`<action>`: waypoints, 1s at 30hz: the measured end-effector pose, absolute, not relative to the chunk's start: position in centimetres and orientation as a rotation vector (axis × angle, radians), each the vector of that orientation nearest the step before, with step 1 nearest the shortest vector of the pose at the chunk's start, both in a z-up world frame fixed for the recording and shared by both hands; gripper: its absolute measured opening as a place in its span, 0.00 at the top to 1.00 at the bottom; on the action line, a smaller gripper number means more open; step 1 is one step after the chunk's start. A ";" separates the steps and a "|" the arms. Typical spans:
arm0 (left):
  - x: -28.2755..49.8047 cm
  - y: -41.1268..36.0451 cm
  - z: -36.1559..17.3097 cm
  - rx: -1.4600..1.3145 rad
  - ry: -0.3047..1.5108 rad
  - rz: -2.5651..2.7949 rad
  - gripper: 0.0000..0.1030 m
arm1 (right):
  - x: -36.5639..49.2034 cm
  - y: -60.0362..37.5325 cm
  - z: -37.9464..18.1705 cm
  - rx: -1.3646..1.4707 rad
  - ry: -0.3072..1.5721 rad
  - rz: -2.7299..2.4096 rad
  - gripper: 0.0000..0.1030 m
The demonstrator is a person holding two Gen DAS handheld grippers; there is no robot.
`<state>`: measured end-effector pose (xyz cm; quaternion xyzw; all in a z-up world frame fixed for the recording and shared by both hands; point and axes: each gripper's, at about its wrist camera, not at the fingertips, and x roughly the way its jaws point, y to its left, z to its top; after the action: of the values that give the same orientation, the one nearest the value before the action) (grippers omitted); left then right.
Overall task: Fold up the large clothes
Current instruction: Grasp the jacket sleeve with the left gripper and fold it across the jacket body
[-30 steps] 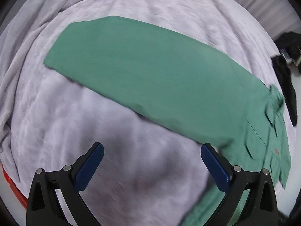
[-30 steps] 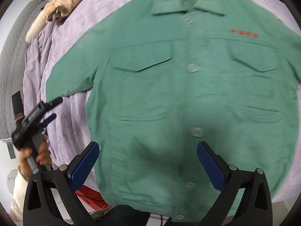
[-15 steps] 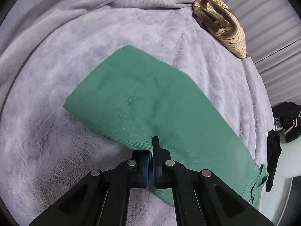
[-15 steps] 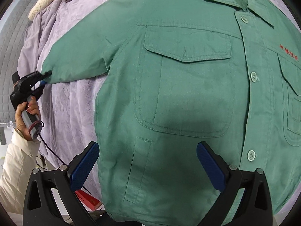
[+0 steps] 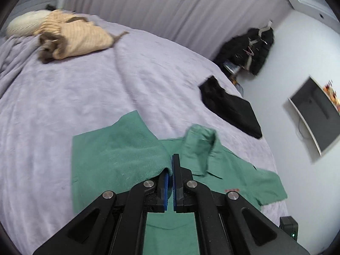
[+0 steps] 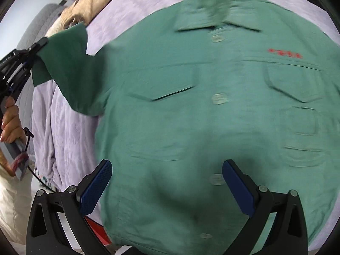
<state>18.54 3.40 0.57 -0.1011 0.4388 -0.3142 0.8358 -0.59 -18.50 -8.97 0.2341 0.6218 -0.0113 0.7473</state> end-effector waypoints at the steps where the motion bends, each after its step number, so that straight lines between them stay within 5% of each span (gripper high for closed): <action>1: 17.9 0.3 0.3 -0.166 0.935 -0.691 0.97 | -1.2 -20.1 -8.8 0.526 1.350 -0.049 0.00; 8: 11.9 -14.9 -9.6 0.228 1.097 -0.709 0.96 | -6.5 -30.5 -10.7 0.611 1.335 -0.255 0.00; 10: 10.9 -16.1 -12.0 0.284 1.137 -0.708 0.86 | -7.9 -32.3 -11.8 0.644 1.344 -0.301 0.00; 11: 9.9 -16.0 -12.8 0.297 1.151 -0.714 0.59 | -8.3 -32.9 -12.1 0.660 1.347 -0.316 0.00; 12: 9.5 -16.1 -13.0 0.305 1.156 -0.720 0.22 | -8.7 -33.5 -12.4 0.671 1.348 -0.327 0.00; 14: 8.5 -16.0 -12.5 0.361 1.115 -0.685 0.00 | -9.0 -34.0 -12.6 0.668 1.344 -0.346 0.00; 22: 7.4 -6.4 -9.1 0.378 1.059 -0.535 0.00 | -3.5 -31.9 -10.2 0.473 1.262 -0.292 0.00; 30: 10.1 4.0 -15.3 0.389 1.158 -0.169 0.00 | 8.8 -19.4 -11.3 0.028 1.185 -0.008 0.00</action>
<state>10.11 4.03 -15.29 0.1825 0.5430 -0.0795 0.8158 8.82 -19.42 -11.32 0.0130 0.5585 -0.0037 0.8294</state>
